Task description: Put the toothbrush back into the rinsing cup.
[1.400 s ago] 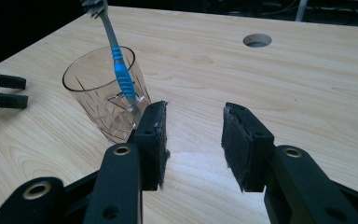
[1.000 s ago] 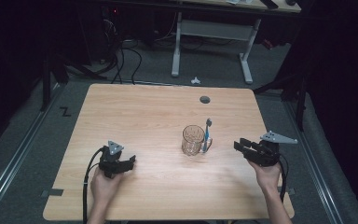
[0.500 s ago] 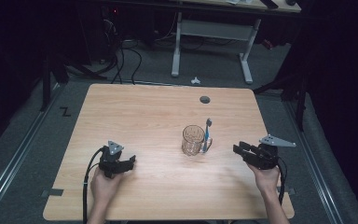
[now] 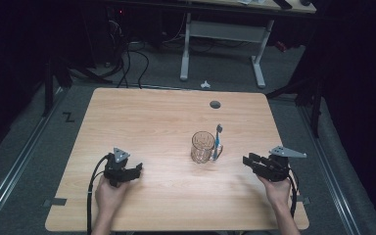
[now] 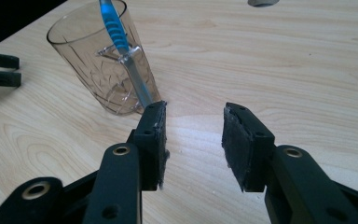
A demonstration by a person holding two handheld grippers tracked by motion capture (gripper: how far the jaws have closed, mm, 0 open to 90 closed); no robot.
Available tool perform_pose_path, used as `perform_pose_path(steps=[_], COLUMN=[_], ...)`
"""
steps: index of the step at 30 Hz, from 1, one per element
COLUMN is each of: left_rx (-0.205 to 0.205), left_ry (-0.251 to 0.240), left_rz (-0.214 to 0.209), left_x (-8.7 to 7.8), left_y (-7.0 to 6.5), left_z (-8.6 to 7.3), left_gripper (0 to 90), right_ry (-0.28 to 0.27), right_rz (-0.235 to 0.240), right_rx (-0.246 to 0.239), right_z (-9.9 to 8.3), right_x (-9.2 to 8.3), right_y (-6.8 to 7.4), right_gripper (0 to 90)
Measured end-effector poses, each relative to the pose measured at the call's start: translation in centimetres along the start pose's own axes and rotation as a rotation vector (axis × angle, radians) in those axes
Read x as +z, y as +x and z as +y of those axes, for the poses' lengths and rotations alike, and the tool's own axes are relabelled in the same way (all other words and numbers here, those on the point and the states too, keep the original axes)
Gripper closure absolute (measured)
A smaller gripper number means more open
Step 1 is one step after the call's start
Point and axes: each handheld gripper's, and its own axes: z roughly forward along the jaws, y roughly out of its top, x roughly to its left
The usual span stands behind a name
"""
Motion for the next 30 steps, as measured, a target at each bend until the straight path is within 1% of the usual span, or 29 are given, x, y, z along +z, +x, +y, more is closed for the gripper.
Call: perform_pose_path(steps=[2,8,10,14,21,30], left_rx=[0.000,0.000,0.000,0.000,0.000,0.000], left_ry=[0.000,0.000,0.000,0.000,0.000,0.000], left_rz=[0.000,0.000,0.000,0.000,0.000,0.000], left_x=[0.0,0.0,0.0,0.0,0.0,0.0], left_y=[0.0,0.0,0.0,0.0,0.0,0.0], left_z=[0.0,0.0,0.0,0.0,0.0,0.0], left_gripper=[27.6,27.7,27.7,27.6,27.6,27.6], right_ry=[0.002,0.015,0.024,0.028,0.054,0.087], right_rz=[-0.004,-0.009,-0.010,-0.015,-0.028,-0.056], right_rx=[-0.008,-0.014,-0.009,-0.018,-0.025,-0.052], right_z=[-0.1,-0.6,-0.7,-1.0,-1.4,-1.6], right_x=[0.1,0.7,0.9,1.2,2.0,3.1], right_y=[0.1,0.2,0.2,0.2,0.3,0.5], right_gripper=[59.8,59.4,59.1,58.7,57.7,57.3])
